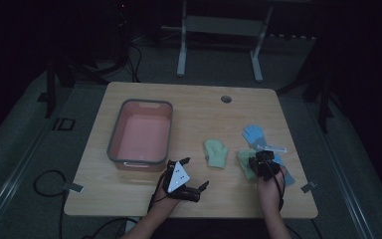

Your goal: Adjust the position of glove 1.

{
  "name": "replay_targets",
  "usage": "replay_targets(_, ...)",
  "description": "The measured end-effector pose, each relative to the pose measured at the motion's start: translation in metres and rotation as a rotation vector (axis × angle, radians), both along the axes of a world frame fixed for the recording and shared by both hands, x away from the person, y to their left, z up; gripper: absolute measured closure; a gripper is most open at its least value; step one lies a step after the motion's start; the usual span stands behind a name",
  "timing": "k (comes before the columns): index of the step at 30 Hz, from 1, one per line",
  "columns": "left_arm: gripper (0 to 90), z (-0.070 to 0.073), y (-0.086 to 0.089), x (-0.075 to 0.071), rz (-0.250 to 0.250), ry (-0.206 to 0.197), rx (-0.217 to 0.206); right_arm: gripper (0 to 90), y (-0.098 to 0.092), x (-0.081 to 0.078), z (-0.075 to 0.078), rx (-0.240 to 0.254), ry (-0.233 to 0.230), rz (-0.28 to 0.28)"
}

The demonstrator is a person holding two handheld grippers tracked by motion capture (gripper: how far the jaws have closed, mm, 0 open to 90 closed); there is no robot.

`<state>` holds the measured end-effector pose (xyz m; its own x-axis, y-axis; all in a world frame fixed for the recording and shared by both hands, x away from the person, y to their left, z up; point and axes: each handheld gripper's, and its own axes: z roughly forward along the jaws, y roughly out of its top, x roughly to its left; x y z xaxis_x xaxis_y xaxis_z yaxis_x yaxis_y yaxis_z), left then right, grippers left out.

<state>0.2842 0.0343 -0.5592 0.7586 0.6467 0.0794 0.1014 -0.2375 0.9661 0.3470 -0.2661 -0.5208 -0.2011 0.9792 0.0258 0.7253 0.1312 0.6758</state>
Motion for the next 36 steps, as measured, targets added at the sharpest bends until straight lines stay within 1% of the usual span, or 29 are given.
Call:
replay_targets(4, 0.6, 0.0, 0.0, 0.0, -0.003, 0.0, -0.001, 80.1, 0.003, 0.006, -0.015, 0.0, 0.032, -0.005)
replay_targets(5, 0.6, 0.0, 0.0, 0.0, -0.003, 0.0, -0.002, 78.9, 0.002, 0.007, -0.016, 0.0, 0.028, -0.004)
replay_targets(7, 0.6, 0.0, 0.0, 0.0, -0.005, -0.001, 0.001, 76.2, 0.002, 0.008, -0.016, 0.009, 0.03, -0.002)
replay_targets(9, 0.6, 0.0, 0.0, 0.0, -0.004, 0.0, 0.001, 71.0, 0.0, 0.009, -0.013, 0.017, 0.033, 0.009)
replay_targets(12, 0.6, 0.0, 0.0, 0.0, -0.005, 0.0, 0.001, 69.1, -0.005, 0.008, -0.006, 0.022, 0.019, 0.031)
replay_targets(13, 0.6, 0.0, 0.0, 0.0, -0.005, -0.001, 0.002, 68.9, -0.007, 0.008, -0.002, 0.04, 0.027, 0.055)
replay_targets(14, 0.6, 0.0, -0.001, 0.0, -0.006, -0.001, 0.003, 67.7, -0.01, 0.008, 0.002, 0.046, 0.035, 0.077)
replay_targets(15, 0.6, 0.0, -0.001, 0.0, -0.007, -0.001, 0.003, 67.2, -0.012, 0.008, 0.007, 0.051, 0.028, 0.085)
replay_targets(16, 0.6, 0.0, -0.001, 0.0, -0.007, 0.0, 0.003, 66.5, -0.014, 0.007, 0.013, 0.051, 0.012, 0.109)
replay_targets(18, 0.6, 0.0, -0.001, 0.0, -0.008, 0.0, 0.002, 65.2, -0.018, 0.005, 0.024, 0.013, -0.018, 0.141)
replay_targets(19, 0.6, 0.0, 0.0, 0.0, -0.006, 0.0, 0.0, 63.6, -0.021, 0.005, 0.03, 0.011, -0.033, 0.168)
replay_targets(20, 0.6, 0.0, 0.0, 0.0, -0.005, 0.0, 0.0, 62.4, -0.023, 0.005, 0.034, 0.005, -0.042, 0.203)
replay_targets(21, 0.6, 0.0, 0.0, 0.0, -0.005, 0.0, 0.0, 62.4, -0.026, 0.005, 0.038, -0.021, -0.041, 0.227)
replay_targets(22, 0.6, 0.0, 0.0, 0.0, -0.005, 0.0, 0.0, 61.5, -0.029, 0.005, 0.041, -0.046, -0.05, 0.264)
replay_targets(23, 0.6, 0.0, -0.001, 0.0, -0.004, 0.0, 0.0, 60.9, -0.032, 0.005, 0.043, -0.048, -0.059, 0.314)
replay_targets(24, 0.6, 0.0, -0.001, 0.0, -0.004, -0.001, 0.001, 61.5, -0.036, 0.005, 0.044, -0.052, -0.061, 0.35)
replay_targets(26, 0.6, 0.0, 0.0, 0.0, -0.003, 0.0, 0.003, 62.0, -0.041, 0.006, 0.044, -0.071, -0.065, 0.433)
replay_targets(27, 0.6, 0.0, 0.0, 0.0, -0.003, 0.0, 0.003, 62.2, -0.044, 0.008, 0.043, -0.072, -0.062, 0.468)
replay_targets(28, 0.6, 0.0, 0.0, 0.0, -0.003, 0.001, 0.002, 62.2, -0.045, 0.009, 0.042, -0.072, -0.051, 0.494)
replay_targets(30, 0.6, 0.0, -0.001, 0.0, -0.003, 0.0, 0.002, 62.1, -0.046, 0.01, 0.037, -0.094, -0.054, 0.56)
replay_targets(32, 0.6, 0.0, -0.001, 0.0, -0.003, 0.0, 0.002, 61.8, -0.045, 0.012, 0.031, -0.106, -0.045, 0.588)
replay_targets(33, 0.6, 0.0, -0.001, 0.0, -0.002, 0.0, 0.002, 61.4, -0.045, 0.013, 0.026, -0.104, -0.042, 0.597)
replay_targets(35, 0.6, 0.0, 0.0, 0.0, -0.002, 0.001, 0.001, 59.5, -0.043, 0.015, 0.017, -0.107, -0.029, 0.579)
replay_targets(36, 0.6, 0.0, 0.0, 0.0, -0.002, 0.001, 0.001, 57.7, -0.043, 0.016, 0.012, -0.099, -0.021, 0.567)
